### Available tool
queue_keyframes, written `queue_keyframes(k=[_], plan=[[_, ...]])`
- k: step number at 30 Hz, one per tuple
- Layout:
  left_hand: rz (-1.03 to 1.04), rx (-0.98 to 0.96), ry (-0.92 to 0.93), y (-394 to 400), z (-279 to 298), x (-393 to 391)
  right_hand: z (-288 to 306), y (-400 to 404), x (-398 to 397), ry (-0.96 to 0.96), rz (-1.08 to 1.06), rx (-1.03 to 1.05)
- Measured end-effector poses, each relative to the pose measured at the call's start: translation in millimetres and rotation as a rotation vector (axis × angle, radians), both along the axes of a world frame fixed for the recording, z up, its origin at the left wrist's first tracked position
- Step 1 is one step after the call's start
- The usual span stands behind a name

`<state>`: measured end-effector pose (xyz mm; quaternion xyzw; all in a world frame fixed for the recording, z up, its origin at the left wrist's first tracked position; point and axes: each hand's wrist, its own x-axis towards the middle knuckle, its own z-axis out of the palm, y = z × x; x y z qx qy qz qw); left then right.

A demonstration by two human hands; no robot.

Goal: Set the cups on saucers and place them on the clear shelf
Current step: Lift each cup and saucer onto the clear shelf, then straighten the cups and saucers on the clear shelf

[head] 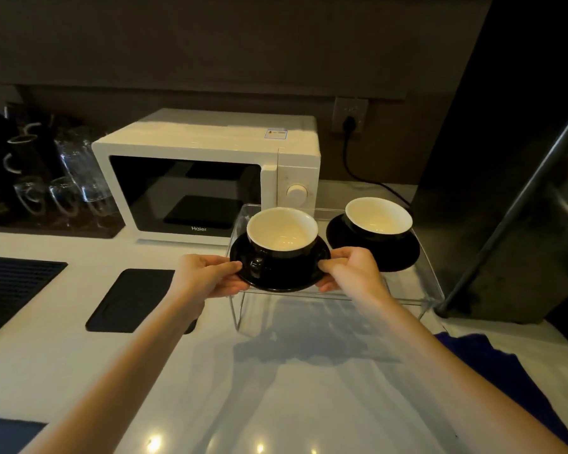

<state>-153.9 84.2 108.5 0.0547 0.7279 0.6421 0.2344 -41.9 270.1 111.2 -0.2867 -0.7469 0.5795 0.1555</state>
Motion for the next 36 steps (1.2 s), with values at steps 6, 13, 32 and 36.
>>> queue_keyframes(k=[6,13,32,36], plan=[[-0.011,-0.093,0.126,1,-7,-4,-10,0,-2,0.044,-0.056,0.109],[0.172,-0.166,0.460,-10,-24,12,-23,-17,13,0.168,-0.162,0.645],[0.053,0.101,0.188,-7,-49,31,-45,-44,-12,0.226,0.063,0.946],[0.046,0.116,0.198,-8,-54,28,-38,-33,-21,0.208,0.135,0.915]])
